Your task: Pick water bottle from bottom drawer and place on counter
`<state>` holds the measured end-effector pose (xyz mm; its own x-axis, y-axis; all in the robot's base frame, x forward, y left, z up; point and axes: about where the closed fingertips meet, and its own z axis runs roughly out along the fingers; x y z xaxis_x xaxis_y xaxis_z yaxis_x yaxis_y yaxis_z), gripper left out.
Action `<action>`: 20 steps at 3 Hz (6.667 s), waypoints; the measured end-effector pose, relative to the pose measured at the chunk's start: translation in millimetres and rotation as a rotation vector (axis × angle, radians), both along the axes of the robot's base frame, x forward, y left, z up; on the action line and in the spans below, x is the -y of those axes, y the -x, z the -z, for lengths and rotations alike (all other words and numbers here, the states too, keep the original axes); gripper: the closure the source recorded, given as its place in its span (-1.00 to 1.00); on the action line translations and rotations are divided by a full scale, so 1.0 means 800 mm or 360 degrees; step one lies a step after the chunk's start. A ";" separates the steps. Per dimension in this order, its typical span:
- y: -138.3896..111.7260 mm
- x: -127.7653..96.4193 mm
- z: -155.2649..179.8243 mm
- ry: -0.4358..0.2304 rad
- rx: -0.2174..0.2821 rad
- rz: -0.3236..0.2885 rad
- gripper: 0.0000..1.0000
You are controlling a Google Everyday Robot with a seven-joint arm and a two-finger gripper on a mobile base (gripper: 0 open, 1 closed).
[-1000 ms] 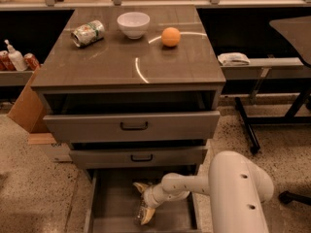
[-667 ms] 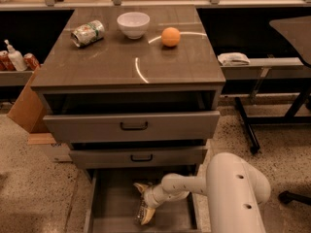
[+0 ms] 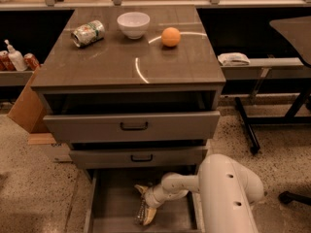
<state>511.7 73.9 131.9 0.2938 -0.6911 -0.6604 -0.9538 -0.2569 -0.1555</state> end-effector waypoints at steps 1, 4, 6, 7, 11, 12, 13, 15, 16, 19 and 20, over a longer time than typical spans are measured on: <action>0.000 0.001 0.006 0.0020 -0.0014 -0.0034 -1.00; 0.009 -0.003 0.012 -0.0041 -0.0040 -0.0035 0.29; 0.008 -0.023 0.000 -0.0094 -0.0019 -0.0093 1.00; 0.007 -0.027 -0.009 -0.0109 0.0005 -0.0107 1.00; 0.034 0.048 -0.147 -0.0188 0.0232 0.0291 1.00; 0.034 0.048 -0.147 -0.0188 0.0232 0.0291 1.00; 0.032 0.056 -0.167 -0.0224 0.0269 0.0294 1.00; 0.027 0.118 -0.312 -0.0326 0.0534 0.0323 1.00; 0.021 0.155 -0.389 -0.0370 0.0663 0.0345 1.00; 0.024 0.178 -0.472 -0.0428 0.0797 0.0337 1.00; 0.016 0.196 -0.542 -0.0516 0.0886 0.0324 1.00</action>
Offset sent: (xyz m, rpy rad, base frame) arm -0.0020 -0.0034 -0.0104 0.0015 0.0190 0.0107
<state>498.7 -82.9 565.5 0.5353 -0.5610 -0.6315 -0.7335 0.0619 -0.6768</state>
